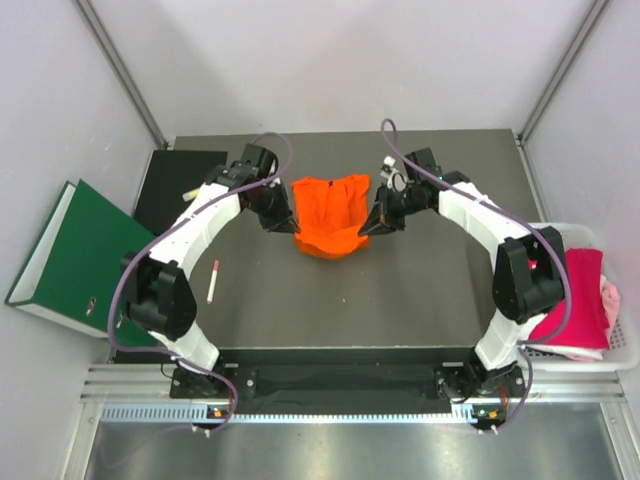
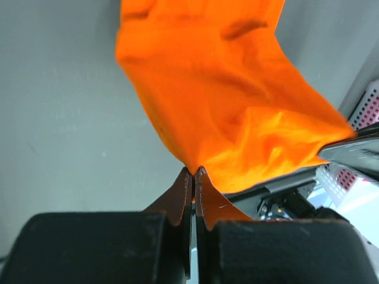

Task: Fold and stack the t-shirts
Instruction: Fold the long partially folded tshirt into a neat square, then put the neatly folded tshirt into the corner of the board with the right arm

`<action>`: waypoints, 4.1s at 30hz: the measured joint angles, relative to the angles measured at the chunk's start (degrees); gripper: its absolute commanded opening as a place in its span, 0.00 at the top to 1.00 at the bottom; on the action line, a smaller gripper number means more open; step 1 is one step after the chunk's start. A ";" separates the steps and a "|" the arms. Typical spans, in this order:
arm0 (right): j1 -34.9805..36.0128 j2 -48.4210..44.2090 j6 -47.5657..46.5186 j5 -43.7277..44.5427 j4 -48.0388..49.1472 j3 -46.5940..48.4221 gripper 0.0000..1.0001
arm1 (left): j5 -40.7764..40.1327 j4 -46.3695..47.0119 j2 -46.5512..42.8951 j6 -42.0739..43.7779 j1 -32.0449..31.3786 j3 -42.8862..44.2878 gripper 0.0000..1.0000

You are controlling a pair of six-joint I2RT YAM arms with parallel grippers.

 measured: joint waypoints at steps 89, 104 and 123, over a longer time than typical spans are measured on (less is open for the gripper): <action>-3.72 24.55 -1.33 17.97 15.50 11.91 0.29 | 10.60 24.87 25.11 0.70 8.98 1.55 0.01; 6.93 18.47 -18.75 34.23 2.12 27.41 1.00 | -3.67 10.16 13.75 11.21 13.84 7.06 0.01; 14.27 46.14 -13.14 18.71 0.74 52.02 1.00 | -1.88 4.70 13.94 15.06 25.68 9.49 0.01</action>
